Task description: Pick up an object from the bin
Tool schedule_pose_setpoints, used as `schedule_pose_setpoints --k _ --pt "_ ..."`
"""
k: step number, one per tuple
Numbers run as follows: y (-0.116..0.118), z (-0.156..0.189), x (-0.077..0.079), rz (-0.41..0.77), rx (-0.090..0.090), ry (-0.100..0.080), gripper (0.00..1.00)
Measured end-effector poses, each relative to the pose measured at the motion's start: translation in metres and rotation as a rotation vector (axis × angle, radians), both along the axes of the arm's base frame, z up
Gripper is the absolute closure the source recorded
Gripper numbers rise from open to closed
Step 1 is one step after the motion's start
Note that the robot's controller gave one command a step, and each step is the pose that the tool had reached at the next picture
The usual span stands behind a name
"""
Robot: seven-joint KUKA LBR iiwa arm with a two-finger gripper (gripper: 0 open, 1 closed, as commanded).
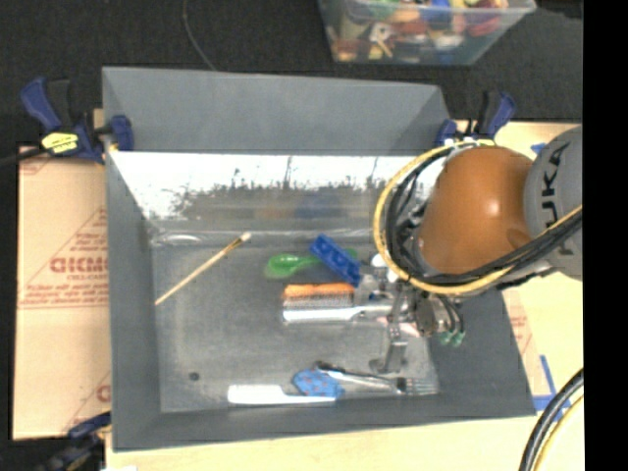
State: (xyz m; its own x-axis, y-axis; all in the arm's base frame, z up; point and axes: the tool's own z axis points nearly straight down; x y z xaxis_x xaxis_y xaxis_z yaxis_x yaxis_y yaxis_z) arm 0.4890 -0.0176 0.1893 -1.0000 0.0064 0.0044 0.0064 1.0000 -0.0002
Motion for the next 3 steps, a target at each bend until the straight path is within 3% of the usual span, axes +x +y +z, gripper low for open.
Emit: schedule_pose_setpoints --k 1,2,3 --pt "0.0 0.003 0.002 0.001 -0.001 -0.007 0.0" --pt "-0.049 -0.116 0.104 -0.121 0.0 -0.024 0.0" --pt "-0.025 -0.083 0.001 -0.17 0.002 -0.021 0.0"
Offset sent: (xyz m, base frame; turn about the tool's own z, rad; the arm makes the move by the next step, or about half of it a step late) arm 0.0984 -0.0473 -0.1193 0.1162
